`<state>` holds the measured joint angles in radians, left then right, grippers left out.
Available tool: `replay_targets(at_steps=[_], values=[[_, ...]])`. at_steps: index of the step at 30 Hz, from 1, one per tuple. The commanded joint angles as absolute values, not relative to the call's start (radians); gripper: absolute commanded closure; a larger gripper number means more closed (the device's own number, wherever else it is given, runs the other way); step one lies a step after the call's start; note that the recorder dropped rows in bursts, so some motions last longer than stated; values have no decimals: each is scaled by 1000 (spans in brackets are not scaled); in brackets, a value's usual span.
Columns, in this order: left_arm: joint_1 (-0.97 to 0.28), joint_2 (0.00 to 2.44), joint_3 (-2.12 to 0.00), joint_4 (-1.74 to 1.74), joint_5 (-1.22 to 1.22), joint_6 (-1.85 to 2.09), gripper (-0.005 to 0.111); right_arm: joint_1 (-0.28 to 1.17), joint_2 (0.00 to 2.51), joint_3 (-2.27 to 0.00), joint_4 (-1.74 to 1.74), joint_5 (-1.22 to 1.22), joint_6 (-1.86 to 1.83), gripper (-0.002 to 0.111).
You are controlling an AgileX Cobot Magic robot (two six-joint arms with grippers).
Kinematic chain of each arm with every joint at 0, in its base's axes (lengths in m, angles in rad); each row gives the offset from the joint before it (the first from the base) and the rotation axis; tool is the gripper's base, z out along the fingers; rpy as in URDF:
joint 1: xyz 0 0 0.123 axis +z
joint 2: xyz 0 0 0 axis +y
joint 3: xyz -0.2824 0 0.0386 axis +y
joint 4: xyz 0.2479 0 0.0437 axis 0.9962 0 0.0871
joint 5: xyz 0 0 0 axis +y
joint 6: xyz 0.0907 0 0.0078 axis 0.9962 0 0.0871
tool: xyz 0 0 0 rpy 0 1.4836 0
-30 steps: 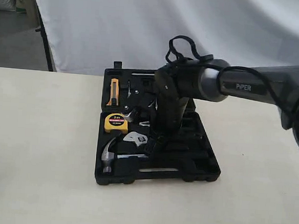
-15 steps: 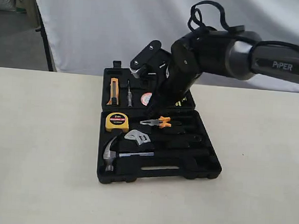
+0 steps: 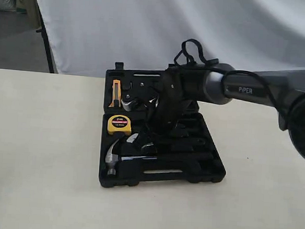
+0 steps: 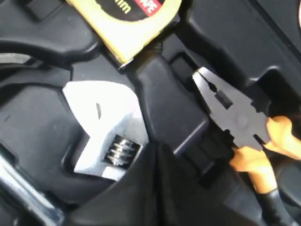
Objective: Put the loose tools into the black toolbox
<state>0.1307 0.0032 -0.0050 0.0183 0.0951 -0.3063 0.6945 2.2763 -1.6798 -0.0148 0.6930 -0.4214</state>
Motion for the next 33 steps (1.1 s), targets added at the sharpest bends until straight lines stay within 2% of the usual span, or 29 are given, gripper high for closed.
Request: replay_targets(at_steps=[1,12,17,19,26,33], values=[[156,0,-8,23,88,-311,106,693,2272,-1652,-28,812,-431,109],[156,0,-8,23,88,-311,106,688,1905,-1643,-146,852,-230,109],[156,0,-8,23,88,-311,106,688,1742,-1482,-209,793,-195,109],[156,0,-8,23,88,-311,106,688,1664,-1349,-217,672,-129,109],[156,0,-8,23,88,-311,106,723,1425,-792,-132,0,72,109],[156,0,-8,23,88,-311,106,803,1193,-389,-134,-269,68,109]])
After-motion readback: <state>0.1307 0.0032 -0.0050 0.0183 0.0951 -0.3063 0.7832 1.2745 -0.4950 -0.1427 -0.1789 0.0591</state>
